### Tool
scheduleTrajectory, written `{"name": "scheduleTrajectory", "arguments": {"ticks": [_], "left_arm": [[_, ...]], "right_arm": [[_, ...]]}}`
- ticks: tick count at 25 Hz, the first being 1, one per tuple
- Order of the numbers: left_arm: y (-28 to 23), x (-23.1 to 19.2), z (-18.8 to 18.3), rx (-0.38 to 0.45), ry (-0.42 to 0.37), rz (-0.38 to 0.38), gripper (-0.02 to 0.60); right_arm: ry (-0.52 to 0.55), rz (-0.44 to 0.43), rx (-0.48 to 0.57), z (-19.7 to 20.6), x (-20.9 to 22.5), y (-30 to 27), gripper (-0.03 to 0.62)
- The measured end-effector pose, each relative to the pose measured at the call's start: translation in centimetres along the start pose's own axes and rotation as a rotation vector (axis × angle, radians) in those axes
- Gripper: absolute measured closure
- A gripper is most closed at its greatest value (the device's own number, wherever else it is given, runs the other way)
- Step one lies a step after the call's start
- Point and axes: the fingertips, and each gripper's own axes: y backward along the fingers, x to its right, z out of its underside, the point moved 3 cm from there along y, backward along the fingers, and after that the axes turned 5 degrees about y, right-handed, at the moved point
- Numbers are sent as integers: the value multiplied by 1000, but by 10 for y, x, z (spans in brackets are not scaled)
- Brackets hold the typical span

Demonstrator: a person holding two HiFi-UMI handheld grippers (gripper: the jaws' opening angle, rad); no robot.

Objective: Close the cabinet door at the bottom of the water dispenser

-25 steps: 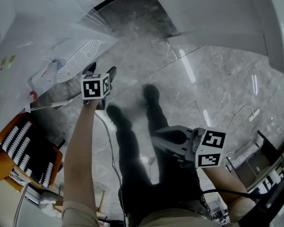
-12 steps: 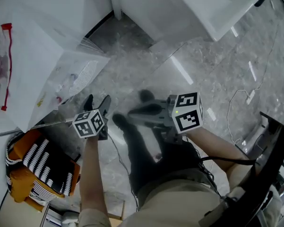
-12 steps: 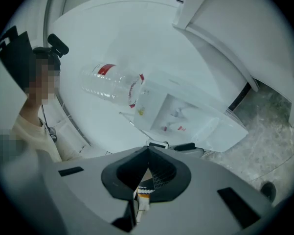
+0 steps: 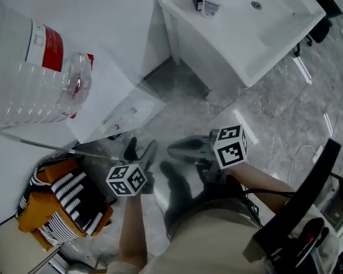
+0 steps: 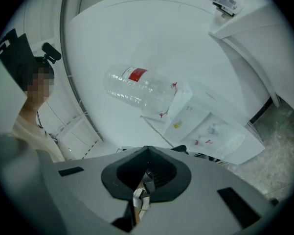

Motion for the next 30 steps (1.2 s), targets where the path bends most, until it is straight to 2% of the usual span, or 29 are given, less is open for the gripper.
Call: {"name": "scheduleTrajectory", "arguments": {"ticks": [2, 4, 6, 9, 11, 13, 21, 27, 28, 29, 30], "left_arm": [[12, 11, -14, 27, -9, -11, 242], [22, 19, -27, 56, -32, -25, 242], [35, 22, -33, 87, -44, -56, 242], [48, 21, -32, 122, -17, -89, 242], [57, 24, -30, 137, -7, -101, 242], [72, 30, -30, 148, -12, -109, 242], [133, 56, -47, 274, -67, -90, 242], [181, 88, -26, 337, -137, -11, 253], [190, 91, -23, 352, -153, -11, 317], [200, 94, -20, 368, -166, -19, 448], [209, 96, -15, 380, -175, -21, 553]], "right_arm": [[34, -18, 17, -14, -15, 8, 582], [129, -15, 28, -31, -24, 14, 582], [291, 36, -9, -44, -22, 17, 582], [563, 170, -129, -57, -9, 20, 582], [675, 199, -192, -61, -14, 18, 582], [702, 180, -219, -59, -28, 13, 582], [659, 100, -268, -22, -59, -10, 582], [667, 77, -262, 11, -105, -18, 582], [673, 80, -261, 15, -112, -22, 582], [679, 81, -260, 20, -120, -27, 582], [687, 80, -260, 25, -128, -33, 582]]}}
